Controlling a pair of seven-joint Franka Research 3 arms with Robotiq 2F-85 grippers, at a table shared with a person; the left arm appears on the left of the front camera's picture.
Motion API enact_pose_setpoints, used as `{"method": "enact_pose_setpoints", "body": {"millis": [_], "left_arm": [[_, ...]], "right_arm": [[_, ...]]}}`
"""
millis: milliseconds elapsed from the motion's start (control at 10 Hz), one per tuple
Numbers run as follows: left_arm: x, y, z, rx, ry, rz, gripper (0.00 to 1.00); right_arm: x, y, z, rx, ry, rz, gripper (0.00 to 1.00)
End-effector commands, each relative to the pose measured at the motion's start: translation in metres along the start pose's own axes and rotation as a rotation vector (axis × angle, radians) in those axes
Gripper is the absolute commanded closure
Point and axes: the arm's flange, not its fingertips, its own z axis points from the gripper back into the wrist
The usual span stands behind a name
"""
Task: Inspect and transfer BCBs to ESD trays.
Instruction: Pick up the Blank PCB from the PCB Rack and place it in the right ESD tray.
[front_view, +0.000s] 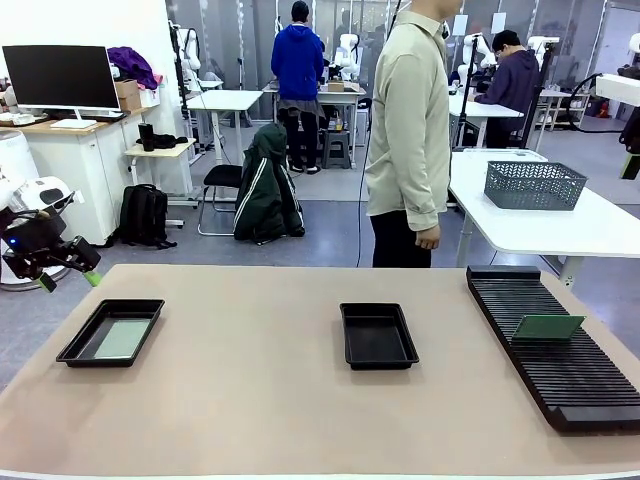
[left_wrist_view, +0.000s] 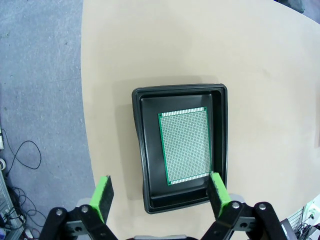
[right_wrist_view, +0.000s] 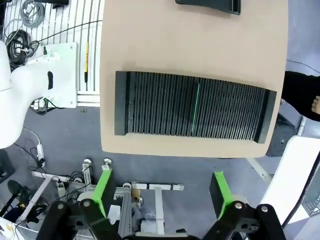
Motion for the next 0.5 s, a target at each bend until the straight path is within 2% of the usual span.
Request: {"method": "enact_pose_setpoints", "body": {"millis": [0, 400], "left_arm": [[-0.0013, 0.0001, -0.0007, -0.003, -0.007, 0.007, 0.0], [-0.0013, 0.0001, -0.0007, -0.003, -0.007, 0.007, 0.0]], "right_arm": [[0.0018, 0.0016, -0.0013, 0.001, -0.011, -0.026, 0.0], [0.0018, 0.0016, -0.0013, 0.001, -0.011, -0.026, 0.0]]}}
